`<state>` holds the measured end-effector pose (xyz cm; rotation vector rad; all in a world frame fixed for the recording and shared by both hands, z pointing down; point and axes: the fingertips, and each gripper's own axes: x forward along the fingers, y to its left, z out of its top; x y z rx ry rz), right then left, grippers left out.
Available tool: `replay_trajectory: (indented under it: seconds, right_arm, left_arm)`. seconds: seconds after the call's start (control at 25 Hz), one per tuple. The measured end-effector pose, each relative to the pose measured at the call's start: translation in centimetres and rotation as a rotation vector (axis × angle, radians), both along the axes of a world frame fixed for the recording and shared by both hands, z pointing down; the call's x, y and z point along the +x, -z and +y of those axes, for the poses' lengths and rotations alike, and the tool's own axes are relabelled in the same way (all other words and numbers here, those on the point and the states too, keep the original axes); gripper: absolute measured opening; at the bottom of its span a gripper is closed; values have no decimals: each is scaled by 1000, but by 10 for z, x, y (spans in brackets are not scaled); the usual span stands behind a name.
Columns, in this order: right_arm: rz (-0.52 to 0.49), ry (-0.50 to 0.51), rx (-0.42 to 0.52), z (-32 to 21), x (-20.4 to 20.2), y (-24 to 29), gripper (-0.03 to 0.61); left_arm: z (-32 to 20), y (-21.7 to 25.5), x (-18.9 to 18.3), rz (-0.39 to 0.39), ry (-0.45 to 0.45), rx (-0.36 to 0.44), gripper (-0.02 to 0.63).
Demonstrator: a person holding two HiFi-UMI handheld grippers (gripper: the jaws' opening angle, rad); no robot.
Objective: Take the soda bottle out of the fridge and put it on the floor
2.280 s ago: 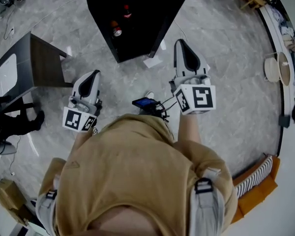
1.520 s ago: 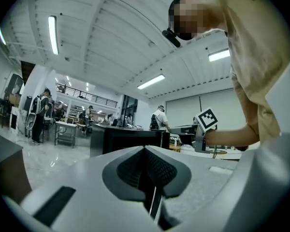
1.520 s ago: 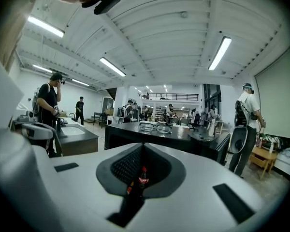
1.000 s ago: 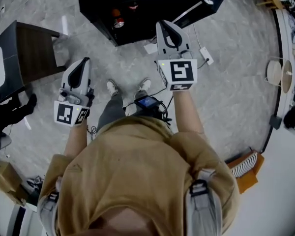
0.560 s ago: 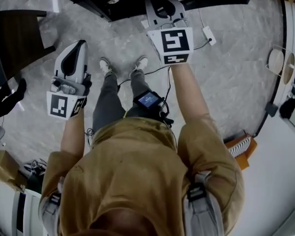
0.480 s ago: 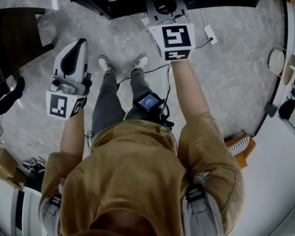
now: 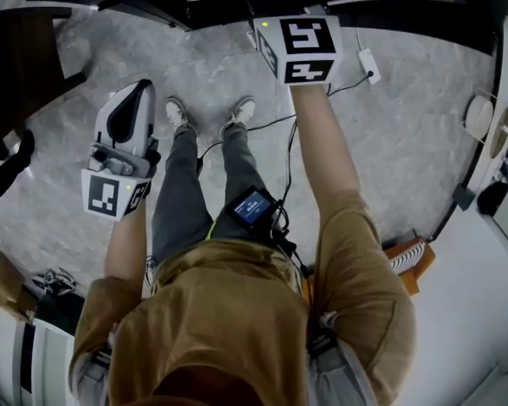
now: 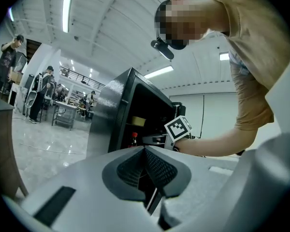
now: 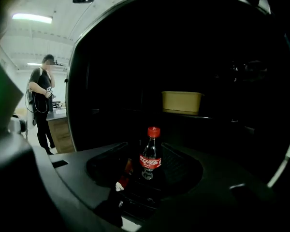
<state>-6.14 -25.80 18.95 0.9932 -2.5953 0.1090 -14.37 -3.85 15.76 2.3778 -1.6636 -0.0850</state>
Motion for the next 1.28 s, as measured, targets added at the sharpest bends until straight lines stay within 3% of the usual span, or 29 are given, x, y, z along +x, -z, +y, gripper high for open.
replay_trajectory:
  seconds: [0.32, 0.76, 1.28]
  right_arm:
    - [-13, -23, -31, -32, -19, -37, 273]
    - [-25, -78, -11, -58, -27, -61, 287]
    - [34, 7, 23, -68, -51, -70, 301]
  left_arm:
    - [-15, -25, 0, 10, -40, 2, 2]
    - [-13, -32, -1, 18, -82, -8, 2]
    - [-4, -54, -7, 5, -98, -48, 2]
